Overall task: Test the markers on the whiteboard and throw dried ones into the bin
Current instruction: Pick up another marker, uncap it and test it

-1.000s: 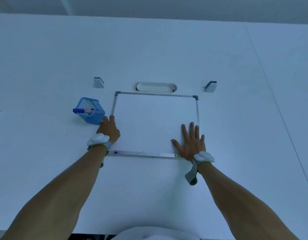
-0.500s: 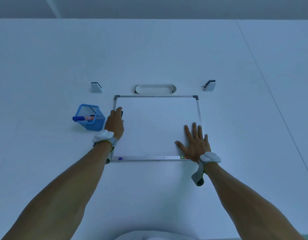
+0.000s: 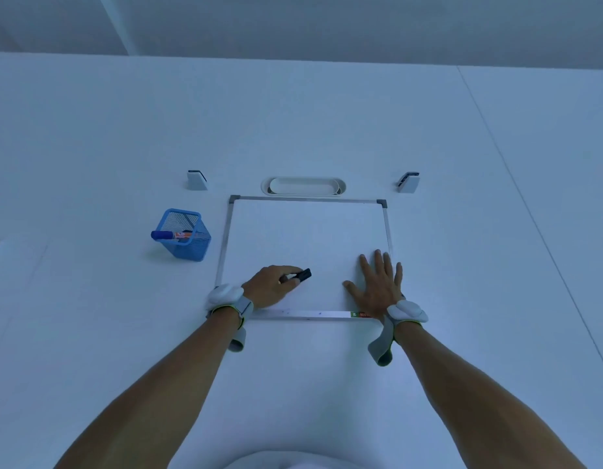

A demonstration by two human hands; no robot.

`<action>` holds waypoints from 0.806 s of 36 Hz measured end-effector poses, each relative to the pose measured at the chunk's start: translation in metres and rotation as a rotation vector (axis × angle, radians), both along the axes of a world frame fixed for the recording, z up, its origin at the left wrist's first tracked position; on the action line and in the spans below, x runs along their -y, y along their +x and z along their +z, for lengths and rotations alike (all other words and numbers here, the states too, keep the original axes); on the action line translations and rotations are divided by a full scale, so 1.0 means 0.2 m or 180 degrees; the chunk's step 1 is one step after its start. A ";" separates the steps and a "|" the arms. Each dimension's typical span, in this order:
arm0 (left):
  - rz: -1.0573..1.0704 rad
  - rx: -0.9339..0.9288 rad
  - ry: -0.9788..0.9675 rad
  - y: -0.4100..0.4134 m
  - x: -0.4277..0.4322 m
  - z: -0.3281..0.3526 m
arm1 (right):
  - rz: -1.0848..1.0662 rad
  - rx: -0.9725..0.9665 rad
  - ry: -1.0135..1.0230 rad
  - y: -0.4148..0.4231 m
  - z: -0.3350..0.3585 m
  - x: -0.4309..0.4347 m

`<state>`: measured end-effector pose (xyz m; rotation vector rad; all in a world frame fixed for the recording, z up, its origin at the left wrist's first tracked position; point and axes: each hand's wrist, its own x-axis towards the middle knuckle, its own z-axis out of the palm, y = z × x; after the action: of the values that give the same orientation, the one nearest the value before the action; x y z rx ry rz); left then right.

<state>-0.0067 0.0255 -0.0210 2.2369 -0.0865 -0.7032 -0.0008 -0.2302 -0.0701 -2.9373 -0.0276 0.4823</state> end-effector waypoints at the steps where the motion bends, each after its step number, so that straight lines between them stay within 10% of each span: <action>1: -0.0018 -0.0026 -0.0003 0.00 0.00 0.00 | -0.0078 0.0215 0.0179 0.00 0.02 -0.03; 5: -0.0022 -0.0153 -0.0120 -0.02 0.00 0.03 | -0.0006 0.0916 0.1141 -0.01 0.11 -0.17; 9: -0.0118 -0.0090 -0.0324 -0.04 -0.01 0.08 | -0.0236 -0.0204 0.2129 -0.01 0.22 -0.28; 18: -0.0407 0.0195 -0.0270 -0.09 -0.02 0.13 | 0.0076 -0.0898 0.1801 -0.05 0.24 -0.34; 29: -0.0472 0.0025 -0.0417 -0.04 0.00 0.22 | 0.0412 -0.0230 0.1679 0.05 0.21 -0.28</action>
<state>-0.0142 0.0257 0.0230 2.1232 -0.2967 -0.7460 0.0097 -0.1732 -0.0279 -2.4090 -0.2905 0.5072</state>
